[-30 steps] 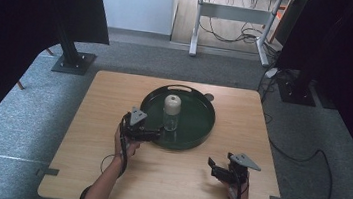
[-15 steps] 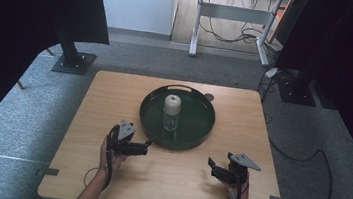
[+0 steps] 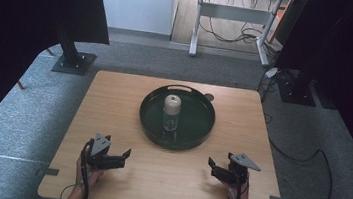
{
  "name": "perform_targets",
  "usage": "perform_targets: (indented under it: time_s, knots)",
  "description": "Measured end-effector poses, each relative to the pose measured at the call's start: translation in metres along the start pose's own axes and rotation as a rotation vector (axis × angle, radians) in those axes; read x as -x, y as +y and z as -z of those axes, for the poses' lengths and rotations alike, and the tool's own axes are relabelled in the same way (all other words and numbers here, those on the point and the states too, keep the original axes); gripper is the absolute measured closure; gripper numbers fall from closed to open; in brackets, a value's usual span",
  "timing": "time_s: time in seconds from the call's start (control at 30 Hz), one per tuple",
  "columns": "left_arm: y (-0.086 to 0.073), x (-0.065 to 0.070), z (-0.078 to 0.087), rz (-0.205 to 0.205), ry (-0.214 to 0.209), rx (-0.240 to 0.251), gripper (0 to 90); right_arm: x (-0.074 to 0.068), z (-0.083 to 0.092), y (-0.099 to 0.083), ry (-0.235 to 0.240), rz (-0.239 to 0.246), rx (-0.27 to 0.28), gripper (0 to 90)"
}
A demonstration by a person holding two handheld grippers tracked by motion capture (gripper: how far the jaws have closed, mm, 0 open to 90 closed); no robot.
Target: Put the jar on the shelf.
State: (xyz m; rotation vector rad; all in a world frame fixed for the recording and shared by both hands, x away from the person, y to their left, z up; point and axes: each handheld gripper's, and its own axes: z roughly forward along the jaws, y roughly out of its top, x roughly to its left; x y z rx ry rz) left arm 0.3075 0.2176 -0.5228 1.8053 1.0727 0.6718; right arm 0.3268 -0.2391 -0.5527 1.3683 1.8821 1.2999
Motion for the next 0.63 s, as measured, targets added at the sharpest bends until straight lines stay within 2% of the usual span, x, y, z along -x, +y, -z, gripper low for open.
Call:
perform_targets:
  time_s: [0.2,0.3,0.43,0.63]
  knots:
    - [-0.013,-0.002,0.002,0.015,-0.015,-0.008,4.4,0.0,0.0,0.0,-0.003,0.0,-0.002,11.2]
    - [-0.015,-0.003,0.001,-0.003,-0.008,-0.021,4.0,-0.001,0.0,0.0,-0.004,0.006,-0.003,11.2]
    - [-0.016,-0.006,0.002,0.014,-0.011,-0.017,4.2,-0.001,-0.001,0.0,-0.003,0.009,-0.007,11.3]
    - [-0.017,-0.009,0.001,0.016,-0.019,-0.023,4.3,-0.001,0.0,0.0,-0.003,0.001,-0.004,11.2]
